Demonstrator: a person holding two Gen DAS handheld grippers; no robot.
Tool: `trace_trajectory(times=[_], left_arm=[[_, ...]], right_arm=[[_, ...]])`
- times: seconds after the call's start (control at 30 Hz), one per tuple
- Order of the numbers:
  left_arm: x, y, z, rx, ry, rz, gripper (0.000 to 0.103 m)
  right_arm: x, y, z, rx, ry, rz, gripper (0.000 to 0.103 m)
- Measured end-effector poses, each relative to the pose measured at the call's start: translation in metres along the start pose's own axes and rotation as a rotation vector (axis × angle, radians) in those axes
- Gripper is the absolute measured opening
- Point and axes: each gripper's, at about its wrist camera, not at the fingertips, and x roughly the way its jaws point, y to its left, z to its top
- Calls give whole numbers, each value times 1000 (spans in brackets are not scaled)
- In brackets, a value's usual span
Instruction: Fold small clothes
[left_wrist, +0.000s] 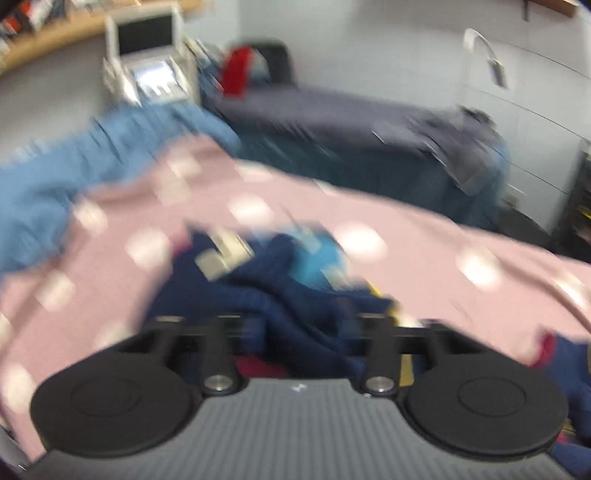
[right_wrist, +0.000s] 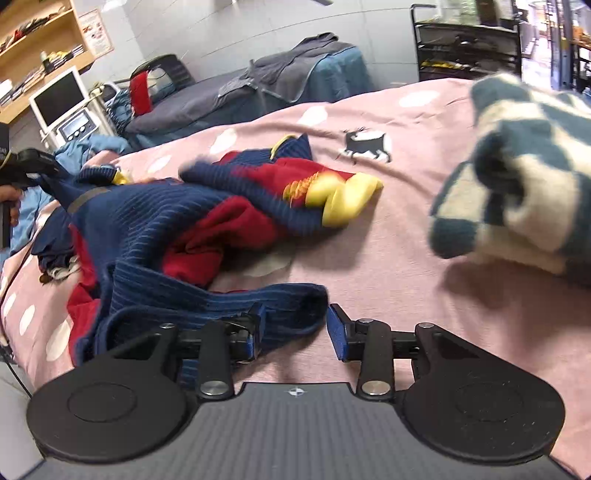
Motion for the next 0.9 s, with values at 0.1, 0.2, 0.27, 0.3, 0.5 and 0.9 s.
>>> trace_trajectory(times=[0.1, 0.2, 0.27, 0.3, 0.5, 0.9], left_arm=[[-22, -7, -50, 6, 66, -118, 81], [-55, -14, -105, -9, 154, -269, 86], [-78, -20, -141, -27, 229, -384, 87], [-91, -26, -158, -30, 254, -432, 87], [-157, -82, -216, 137, 190, -489, 98], [-153, -85, -224, 236, 56, -333, 6]], right_arm=[[10, 5, 0, -28, 25, -4, 70], [14, 5, 0, -10, 13, 11, 69], [15, 8, 0, -36, 24, 39, 21], [12, 10, 0, -52, 20, 45, 8], [-30, 19, 1, -134, -69, 16, 8], [-66, 32, -10, -183, -75, 63, 8]])
